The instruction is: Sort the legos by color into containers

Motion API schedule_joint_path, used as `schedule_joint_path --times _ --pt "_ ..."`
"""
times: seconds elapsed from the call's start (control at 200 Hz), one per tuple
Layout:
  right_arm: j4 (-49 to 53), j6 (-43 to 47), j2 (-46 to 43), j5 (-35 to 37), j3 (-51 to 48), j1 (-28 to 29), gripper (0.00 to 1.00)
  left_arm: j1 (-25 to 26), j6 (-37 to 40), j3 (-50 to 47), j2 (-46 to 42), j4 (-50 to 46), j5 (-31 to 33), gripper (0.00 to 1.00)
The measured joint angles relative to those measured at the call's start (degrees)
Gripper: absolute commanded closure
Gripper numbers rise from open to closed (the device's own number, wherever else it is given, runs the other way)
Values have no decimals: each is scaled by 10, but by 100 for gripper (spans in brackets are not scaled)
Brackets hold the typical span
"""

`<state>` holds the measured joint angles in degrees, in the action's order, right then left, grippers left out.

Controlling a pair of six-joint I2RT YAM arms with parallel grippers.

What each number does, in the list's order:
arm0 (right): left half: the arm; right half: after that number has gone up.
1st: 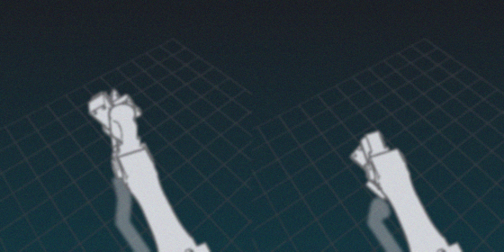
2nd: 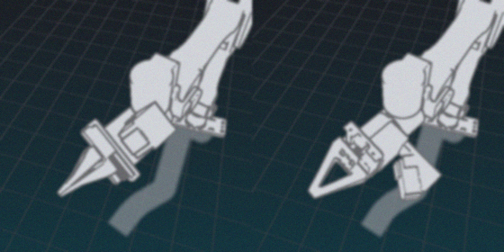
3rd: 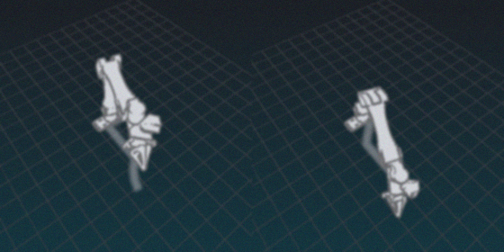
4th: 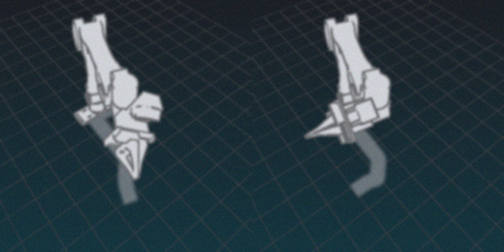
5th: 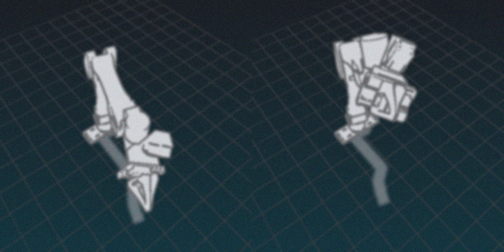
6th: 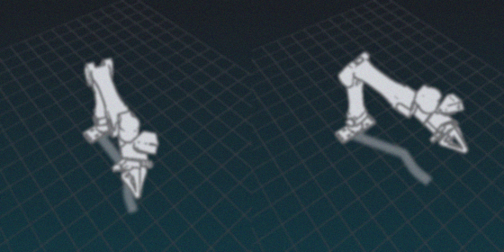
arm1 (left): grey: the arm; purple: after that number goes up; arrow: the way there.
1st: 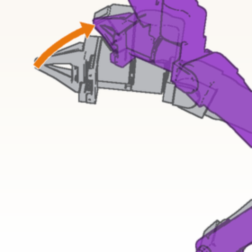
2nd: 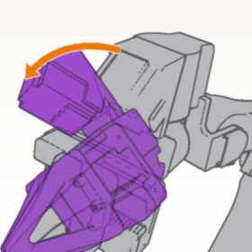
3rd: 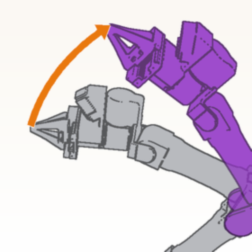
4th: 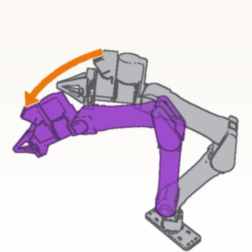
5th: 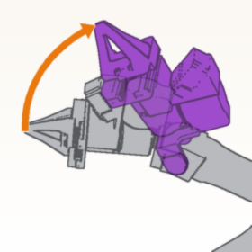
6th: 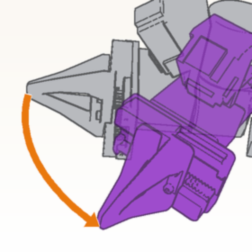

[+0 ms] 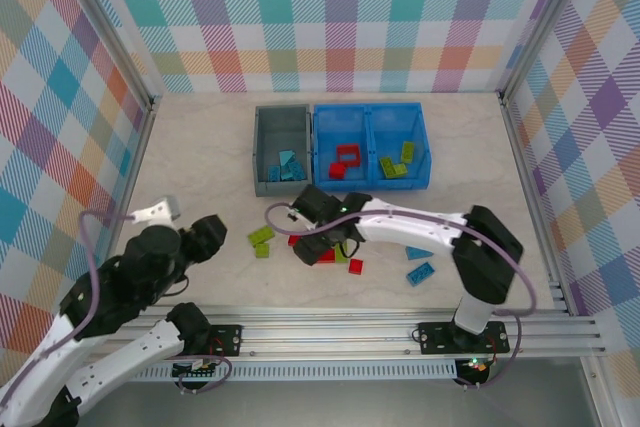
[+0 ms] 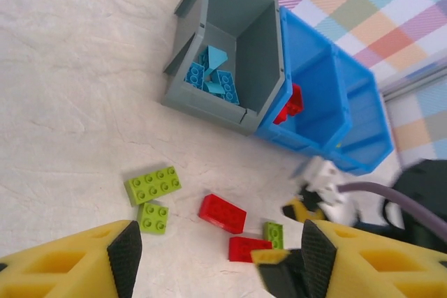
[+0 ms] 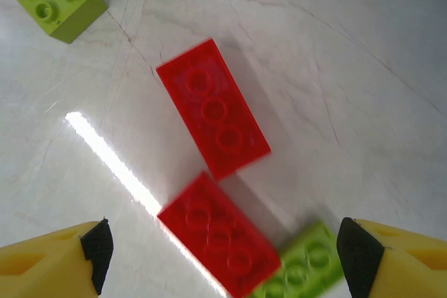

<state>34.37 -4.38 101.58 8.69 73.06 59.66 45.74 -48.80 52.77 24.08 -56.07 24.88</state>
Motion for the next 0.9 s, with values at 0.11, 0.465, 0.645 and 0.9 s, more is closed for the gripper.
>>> schedule_joint_path --times 0.11,0.465,0.645,0.9 --pt "5 33 69 2 52 0 14 0 -16 -12 -23 -14 -6 36" --pt "20 76 175 8 123 -3 50 0 -24 -16 -12 -22 -22 36" --pt "10 70 170 20 119 -4 66 0 -13 -16 7 -4 -39 35" --pt "1 25 -5 25 70 -57 69 0 35 10 113 59 -106 35"
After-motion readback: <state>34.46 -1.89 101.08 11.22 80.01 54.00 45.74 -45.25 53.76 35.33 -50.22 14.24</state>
